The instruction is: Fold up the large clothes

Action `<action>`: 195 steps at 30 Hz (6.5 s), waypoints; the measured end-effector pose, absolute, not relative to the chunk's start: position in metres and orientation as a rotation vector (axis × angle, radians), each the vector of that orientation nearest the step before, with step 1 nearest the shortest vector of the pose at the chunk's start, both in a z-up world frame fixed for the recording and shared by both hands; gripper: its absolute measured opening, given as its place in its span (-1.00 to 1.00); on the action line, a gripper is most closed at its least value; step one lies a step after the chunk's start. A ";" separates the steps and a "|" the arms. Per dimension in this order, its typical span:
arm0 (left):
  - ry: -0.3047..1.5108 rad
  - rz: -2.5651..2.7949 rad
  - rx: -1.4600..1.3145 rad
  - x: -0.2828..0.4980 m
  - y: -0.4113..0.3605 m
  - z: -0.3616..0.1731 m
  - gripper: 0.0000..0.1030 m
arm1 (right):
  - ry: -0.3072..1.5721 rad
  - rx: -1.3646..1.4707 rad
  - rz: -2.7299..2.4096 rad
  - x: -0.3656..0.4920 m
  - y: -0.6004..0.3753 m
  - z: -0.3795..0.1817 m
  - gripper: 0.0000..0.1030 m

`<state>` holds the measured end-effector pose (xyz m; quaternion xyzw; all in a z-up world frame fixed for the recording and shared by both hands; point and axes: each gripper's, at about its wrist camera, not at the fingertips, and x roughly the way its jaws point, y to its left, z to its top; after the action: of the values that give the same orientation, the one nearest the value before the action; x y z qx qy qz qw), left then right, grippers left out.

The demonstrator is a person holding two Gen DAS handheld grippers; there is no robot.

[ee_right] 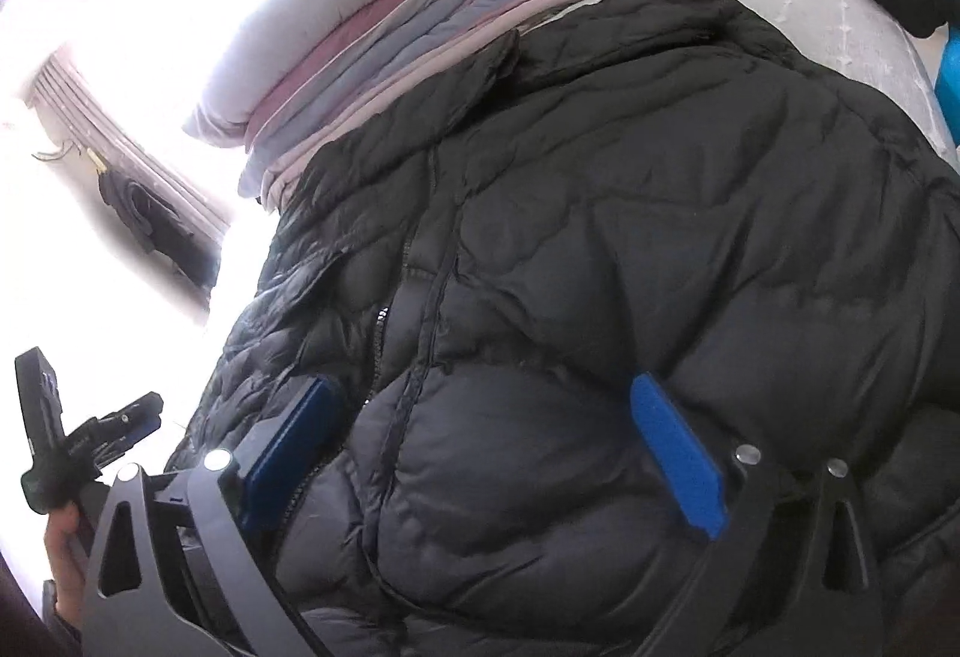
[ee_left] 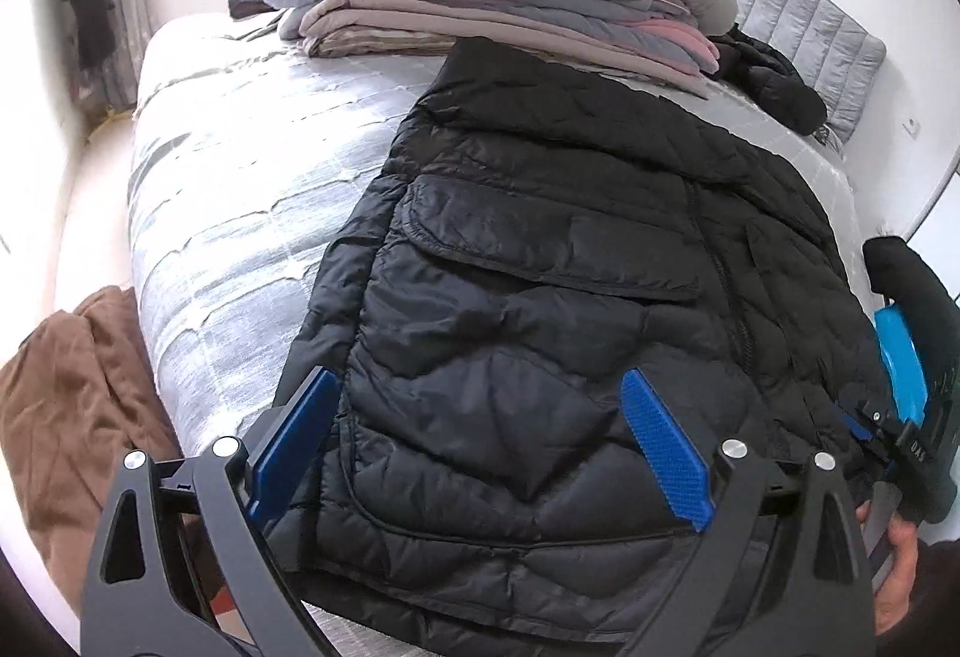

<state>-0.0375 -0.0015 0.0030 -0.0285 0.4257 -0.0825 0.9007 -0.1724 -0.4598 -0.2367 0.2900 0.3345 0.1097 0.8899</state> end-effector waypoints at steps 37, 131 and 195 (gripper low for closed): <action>0.913 -0.144 -0.163 -0.029 0.009 -0.003 0.78 | 0.680 0.830 0.611 -0.189 -0.495 -0.192 0.86; 0.964 -0.827 -0.668 -0.143 0.119 0.024 -0.90 | 0.351 1.127 0.624 -0.384 -0.643 -0.161 -0.87; 1.151 -0.898 -0.609 -0.137 0.135 -0.024 -0.88 | 0.431 1.187 0.677 -0.406 -0.645 -0.192 -0.72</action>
<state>-0.1374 0.1353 -0.0238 -0.2737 0.5173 -0.4036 0.7033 -0.4063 -0.6455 -0.1920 0.5440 0.1975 0.3103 0.7542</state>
